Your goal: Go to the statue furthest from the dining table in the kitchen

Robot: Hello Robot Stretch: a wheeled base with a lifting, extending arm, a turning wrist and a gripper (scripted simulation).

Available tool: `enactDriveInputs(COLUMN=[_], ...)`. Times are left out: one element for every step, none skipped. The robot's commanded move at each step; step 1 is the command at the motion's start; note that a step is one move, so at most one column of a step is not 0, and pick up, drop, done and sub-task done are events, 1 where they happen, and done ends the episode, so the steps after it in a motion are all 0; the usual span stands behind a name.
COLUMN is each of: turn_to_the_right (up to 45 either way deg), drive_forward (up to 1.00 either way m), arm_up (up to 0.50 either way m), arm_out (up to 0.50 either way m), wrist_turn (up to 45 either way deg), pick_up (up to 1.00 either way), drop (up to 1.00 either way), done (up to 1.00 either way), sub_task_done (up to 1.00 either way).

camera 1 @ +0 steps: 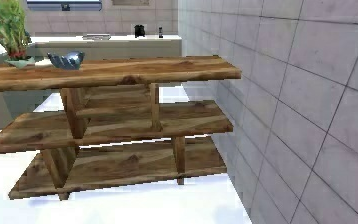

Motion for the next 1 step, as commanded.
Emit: enactDriveInputs(turn_to_the_right=[-3.0], drive_forward=[0.0], arm_up=[0.0], arm_out=[0.0], wrist_turn=[0.0], pick_up=[0.0], drop=[0.0], done=[0.0], sub_task_done=[0.0])
